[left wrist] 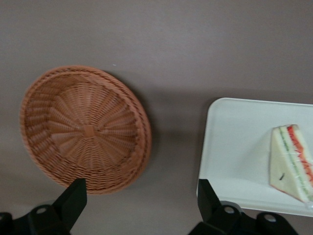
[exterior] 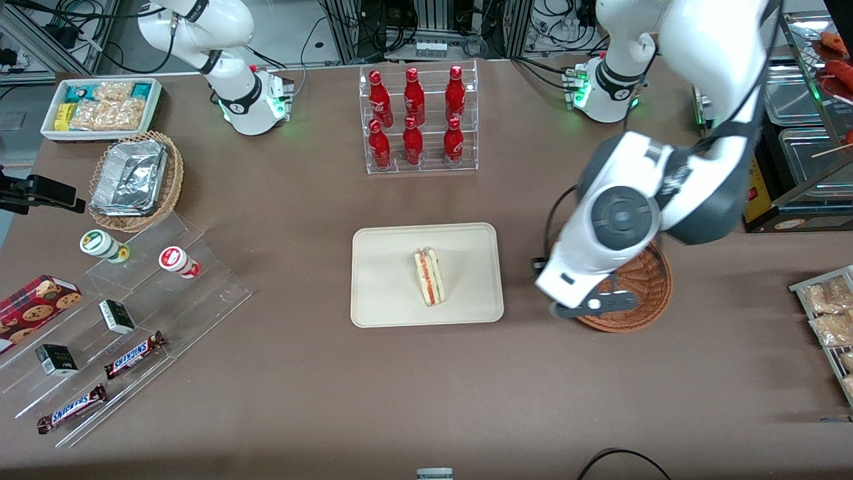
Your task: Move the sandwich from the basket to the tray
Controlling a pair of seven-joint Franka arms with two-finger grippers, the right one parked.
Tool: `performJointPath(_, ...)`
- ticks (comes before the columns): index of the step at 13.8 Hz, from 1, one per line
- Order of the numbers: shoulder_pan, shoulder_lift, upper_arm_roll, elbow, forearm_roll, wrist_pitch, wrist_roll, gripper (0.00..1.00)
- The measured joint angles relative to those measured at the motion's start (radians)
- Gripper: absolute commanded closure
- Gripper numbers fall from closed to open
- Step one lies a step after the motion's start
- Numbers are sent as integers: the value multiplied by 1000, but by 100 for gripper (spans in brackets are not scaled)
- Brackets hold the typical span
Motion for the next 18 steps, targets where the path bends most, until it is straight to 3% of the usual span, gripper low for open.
performJointPath(5,107,-160,21,-148,-46,-3,245,0)
performJointPath(9,113,-317,209,-224,-161,-70,506,0)
performJointPath(12,109,-412,325,-235,-172,-167,672,0)
performJointPath(18,105,-482,476,-218,-176,-190,709,0)
